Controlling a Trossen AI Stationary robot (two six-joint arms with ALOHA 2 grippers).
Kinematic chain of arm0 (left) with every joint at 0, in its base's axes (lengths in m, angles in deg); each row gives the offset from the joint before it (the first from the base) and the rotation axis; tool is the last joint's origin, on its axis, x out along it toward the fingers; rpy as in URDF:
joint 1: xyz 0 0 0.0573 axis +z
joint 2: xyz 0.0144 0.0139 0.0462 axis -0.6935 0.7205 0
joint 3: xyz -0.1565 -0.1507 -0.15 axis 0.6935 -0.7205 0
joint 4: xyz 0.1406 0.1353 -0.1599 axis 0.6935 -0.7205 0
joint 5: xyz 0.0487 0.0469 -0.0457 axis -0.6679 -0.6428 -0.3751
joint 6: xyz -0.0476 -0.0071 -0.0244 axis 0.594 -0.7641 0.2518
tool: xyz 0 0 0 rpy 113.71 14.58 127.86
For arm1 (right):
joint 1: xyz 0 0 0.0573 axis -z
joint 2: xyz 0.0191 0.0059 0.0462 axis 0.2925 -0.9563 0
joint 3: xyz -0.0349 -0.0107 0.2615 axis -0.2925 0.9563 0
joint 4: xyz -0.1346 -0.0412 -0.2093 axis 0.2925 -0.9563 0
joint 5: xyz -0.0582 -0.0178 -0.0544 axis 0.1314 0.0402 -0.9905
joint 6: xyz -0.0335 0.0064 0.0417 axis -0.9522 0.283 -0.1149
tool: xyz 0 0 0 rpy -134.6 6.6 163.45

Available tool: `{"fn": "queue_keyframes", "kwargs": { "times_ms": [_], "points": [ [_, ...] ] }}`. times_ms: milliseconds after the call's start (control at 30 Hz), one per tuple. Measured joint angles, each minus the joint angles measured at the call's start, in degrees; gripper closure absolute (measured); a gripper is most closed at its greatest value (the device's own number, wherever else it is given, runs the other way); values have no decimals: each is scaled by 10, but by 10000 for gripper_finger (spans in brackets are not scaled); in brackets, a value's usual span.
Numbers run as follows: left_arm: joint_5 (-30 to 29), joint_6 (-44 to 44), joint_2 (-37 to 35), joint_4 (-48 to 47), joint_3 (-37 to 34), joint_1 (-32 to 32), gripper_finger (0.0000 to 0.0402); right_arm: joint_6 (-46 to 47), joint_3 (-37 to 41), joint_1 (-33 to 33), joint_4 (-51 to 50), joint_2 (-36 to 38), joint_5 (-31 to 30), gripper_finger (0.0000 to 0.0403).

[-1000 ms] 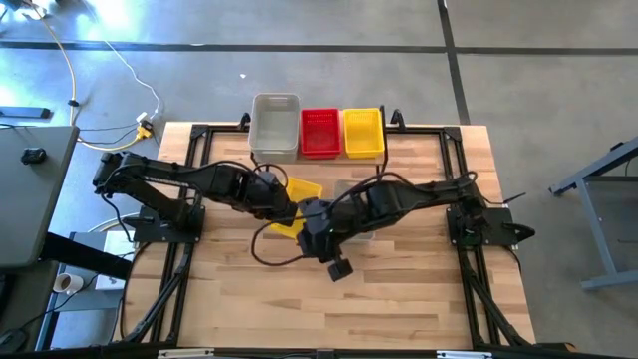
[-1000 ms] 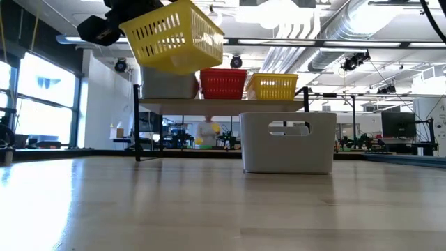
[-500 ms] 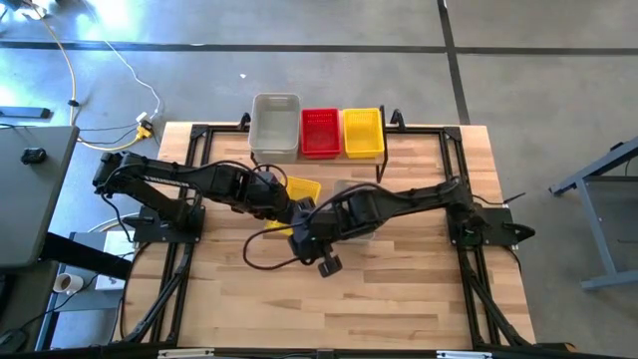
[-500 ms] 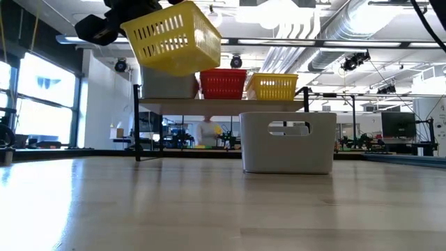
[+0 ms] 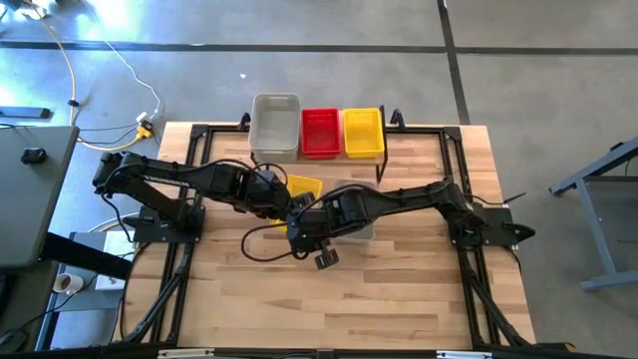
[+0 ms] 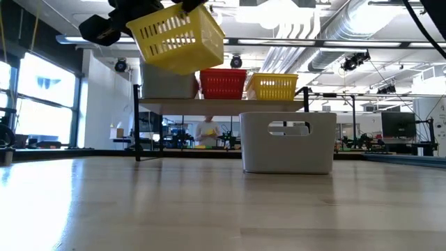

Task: Stack baskets on shelf by color
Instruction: Stack the yellow bin on top of the yellow bins on the shelf

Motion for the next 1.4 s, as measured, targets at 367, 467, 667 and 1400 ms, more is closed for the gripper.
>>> {"fn": "queue_keyframes", "kwargs": {
  "times_ms": [367,467,667,1400],
  "points": [
    [-1,-15,1,15,-1,0,399,41,2,-1,-18,-6,-30,348],
    [0,-19,1,15,-1,0,399,58,2,-1,-22,-6,-33,389],
    [0,-34,1,16,-1,0,391,78,2,0,-23,-6,-32,391],
    [-2,-134,-4,24,22,11,282,176,1,-18,-114,-8,-25,401]
  ]
}}
